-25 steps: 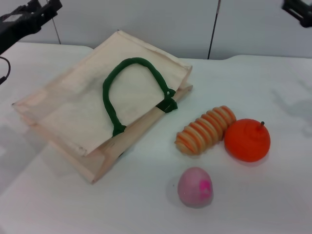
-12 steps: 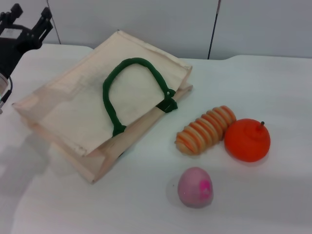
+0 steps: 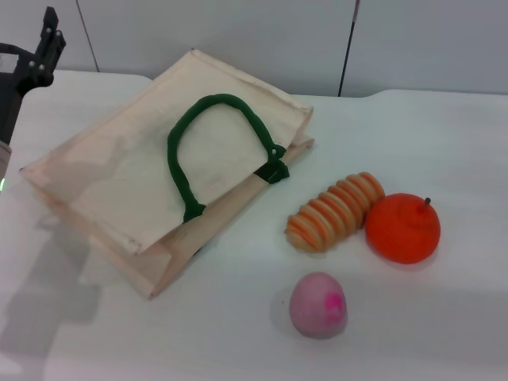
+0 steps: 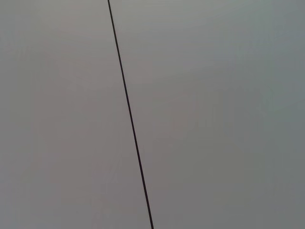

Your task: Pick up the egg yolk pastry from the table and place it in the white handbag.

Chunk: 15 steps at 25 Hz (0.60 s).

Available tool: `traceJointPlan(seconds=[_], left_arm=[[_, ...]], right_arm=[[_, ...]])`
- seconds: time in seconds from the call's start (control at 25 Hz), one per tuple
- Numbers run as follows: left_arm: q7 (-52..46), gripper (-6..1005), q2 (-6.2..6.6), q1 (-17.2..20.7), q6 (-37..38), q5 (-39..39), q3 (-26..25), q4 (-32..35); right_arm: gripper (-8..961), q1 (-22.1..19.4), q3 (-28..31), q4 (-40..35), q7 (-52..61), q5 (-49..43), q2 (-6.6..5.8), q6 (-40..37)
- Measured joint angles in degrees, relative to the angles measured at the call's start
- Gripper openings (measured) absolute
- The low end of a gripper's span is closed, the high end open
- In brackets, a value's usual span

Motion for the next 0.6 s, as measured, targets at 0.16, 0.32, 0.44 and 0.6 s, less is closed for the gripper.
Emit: traceJointPlan(seconds=[0.16, 0.32, 0.44, 0.6], left_arm=[[0.20, 775, 0.02, 0.69, 2.23, -0.03, 0.00, 0.33], [0.08, 775, 0.00, 1.07, 3.75, -0.14, 0.00, 0.37], [0.24, 775, -0.02, 1.14, 4.58, -0.06, 0.19, 0.38], [0.41, 775, -0.04, 1.18, 4.68, 0.21, 0.24, 0.54]], right_arm=[[882, -0.09, 0.35, 0.63, 0.60, 0.00, -0.02, 0.03], [882, -0.05, 0.40, 1.15, 0.84, -0.03, -0.07, 0.05], [881, 0.02, 0.40, 1.17, 0.84, -0.03, -0.07, 0.07], [881, 0.02, 0.40, 1.17, 1.22, -0.03, -0.06, 0.04]])
